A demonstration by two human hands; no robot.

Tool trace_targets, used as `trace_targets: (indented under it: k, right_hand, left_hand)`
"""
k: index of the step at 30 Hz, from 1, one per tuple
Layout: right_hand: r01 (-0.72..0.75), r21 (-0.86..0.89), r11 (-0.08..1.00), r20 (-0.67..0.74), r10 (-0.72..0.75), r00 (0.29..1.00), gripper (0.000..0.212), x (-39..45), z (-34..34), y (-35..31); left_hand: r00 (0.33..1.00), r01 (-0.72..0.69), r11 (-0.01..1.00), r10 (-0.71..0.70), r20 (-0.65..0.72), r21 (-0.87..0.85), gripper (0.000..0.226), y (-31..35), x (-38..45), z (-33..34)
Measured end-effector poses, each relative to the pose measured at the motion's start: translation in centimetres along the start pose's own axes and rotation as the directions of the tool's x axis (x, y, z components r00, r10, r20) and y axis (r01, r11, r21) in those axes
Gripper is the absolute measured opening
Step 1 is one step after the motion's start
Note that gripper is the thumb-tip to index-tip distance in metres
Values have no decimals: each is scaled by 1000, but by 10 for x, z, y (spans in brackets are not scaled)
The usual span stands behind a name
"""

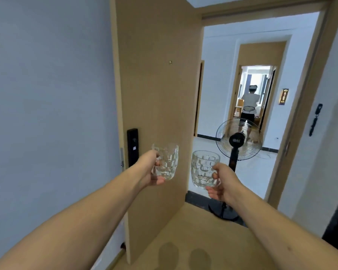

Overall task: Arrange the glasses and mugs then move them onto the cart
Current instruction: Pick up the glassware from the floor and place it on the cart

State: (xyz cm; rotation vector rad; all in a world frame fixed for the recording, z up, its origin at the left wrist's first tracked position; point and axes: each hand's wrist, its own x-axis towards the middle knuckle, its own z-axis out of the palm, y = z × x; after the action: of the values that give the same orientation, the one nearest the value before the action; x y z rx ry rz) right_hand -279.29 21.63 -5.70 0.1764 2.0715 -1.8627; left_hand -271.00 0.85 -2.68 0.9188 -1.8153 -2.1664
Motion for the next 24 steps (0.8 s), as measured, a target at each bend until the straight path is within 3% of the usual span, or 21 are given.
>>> trace_targets:
  k: [9, 18, 24]
  right_hand:
    - [108, -145, 983, 384, -45, 922, 28, -29, 65, 14]
    - [138, -229, 964, 655, 48, 754, 31, -149, 137, 53]
    - [184, -223, 957, 783, 64, 619, 29, -267, 194, 92]
  left_hand:
    - [932, -5, 992, -40, -359, -125, 27, -39, -88, -70]
    - [777, -113, 942, -116, -619, -318, 13, -101, -233, -167]
    - [658, -168, 927, -148, -738, -336, 19, -137, -358, -241]
